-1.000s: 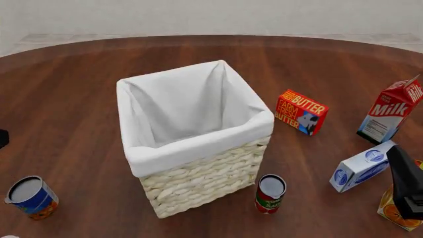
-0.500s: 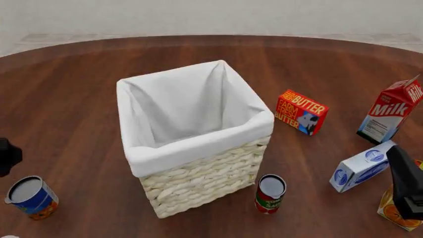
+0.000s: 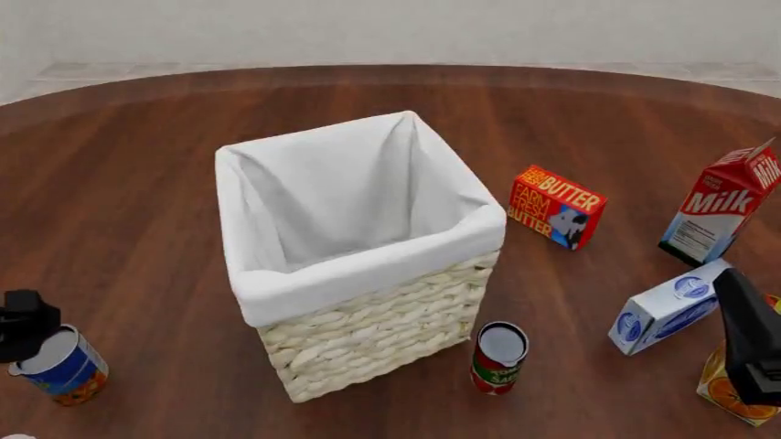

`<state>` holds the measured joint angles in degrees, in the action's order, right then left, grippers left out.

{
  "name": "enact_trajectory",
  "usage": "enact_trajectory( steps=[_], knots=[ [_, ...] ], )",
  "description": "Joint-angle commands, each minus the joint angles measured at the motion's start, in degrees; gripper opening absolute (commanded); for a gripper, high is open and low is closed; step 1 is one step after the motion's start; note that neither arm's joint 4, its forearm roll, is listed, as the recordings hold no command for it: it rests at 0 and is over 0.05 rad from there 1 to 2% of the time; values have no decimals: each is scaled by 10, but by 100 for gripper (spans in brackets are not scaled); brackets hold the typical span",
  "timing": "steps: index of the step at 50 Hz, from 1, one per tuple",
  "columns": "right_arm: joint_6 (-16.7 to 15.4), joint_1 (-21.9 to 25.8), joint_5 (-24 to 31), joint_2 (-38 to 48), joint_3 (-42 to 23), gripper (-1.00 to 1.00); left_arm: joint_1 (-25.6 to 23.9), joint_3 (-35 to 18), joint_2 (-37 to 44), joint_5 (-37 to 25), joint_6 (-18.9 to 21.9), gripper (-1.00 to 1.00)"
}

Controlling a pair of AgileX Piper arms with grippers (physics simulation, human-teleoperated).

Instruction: Pick up the alphabet soup and the tomato sauce, and put them in the basket.

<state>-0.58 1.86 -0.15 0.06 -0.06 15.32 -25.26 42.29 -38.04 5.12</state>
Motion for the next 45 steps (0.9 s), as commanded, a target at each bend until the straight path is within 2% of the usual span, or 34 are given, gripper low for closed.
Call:
enact_trajectory(
  steps=[1,10,31,45],
  knots=[
    [0,0,0,0,0,100,1,23,17,35,4,100],
    [0,-2,-1,0,0,100,2,39,40,72,10,100],
    [1,-2,-1,0,0,100,5,52,67,117,9,100],
    [3,-3,-1,0,0,100,2,81,81,151,14,100]
  ],
)
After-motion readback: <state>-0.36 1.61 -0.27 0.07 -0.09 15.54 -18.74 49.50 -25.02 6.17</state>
